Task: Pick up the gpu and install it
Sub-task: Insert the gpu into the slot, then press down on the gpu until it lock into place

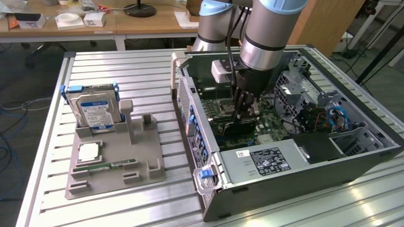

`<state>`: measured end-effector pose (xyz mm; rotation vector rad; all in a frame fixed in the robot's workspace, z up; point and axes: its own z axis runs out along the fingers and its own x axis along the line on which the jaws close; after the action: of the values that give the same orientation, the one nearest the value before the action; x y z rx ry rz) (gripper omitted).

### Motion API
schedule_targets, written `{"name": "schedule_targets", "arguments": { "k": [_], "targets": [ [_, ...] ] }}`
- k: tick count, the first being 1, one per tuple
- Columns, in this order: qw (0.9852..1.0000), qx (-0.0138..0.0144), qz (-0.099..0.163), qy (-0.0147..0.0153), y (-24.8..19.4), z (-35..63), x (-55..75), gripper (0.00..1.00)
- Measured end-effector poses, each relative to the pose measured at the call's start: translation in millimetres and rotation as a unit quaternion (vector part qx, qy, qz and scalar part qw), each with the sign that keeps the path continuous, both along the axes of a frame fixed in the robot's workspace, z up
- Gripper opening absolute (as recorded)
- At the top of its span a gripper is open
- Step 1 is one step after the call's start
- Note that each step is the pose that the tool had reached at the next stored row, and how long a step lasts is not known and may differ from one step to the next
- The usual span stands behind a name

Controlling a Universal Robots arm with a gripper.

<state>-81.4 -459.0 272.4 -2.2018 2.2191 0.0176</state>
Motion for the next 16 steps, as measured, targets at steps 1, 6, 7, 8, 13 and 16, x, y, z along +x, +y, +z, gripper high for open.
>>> {"name": "schedule_targets", "arguments": {
  "k": [1, 6, 7, 8, 13, 16],
  "targets": [
    [1.0000, 0.0000, 0.000, 0.0000, 0.0, 0.0, 0.0, 0.14],
    [1.0000, 0.0000, 0.000, 0.0000, 0.0, 0.0, 0.0, 0.11],
    [1.0000, 0.0000, 0.000, 0.0000, 0.0, 0.0, 0.0, 0.11],
    [1.0000, 0.0000, 0.000, 0.0000, 0.0, 0.0, 0.0, 0.11],
    [1.0000, 0.0000, 0.000, 0.0000, 0.0, 0.0, 0.0, 0.11],
    [1.0000, 0.0000, 0.000, 0.0000, 0.0, 0.0, 0.0, 0.11]
  ]
}}
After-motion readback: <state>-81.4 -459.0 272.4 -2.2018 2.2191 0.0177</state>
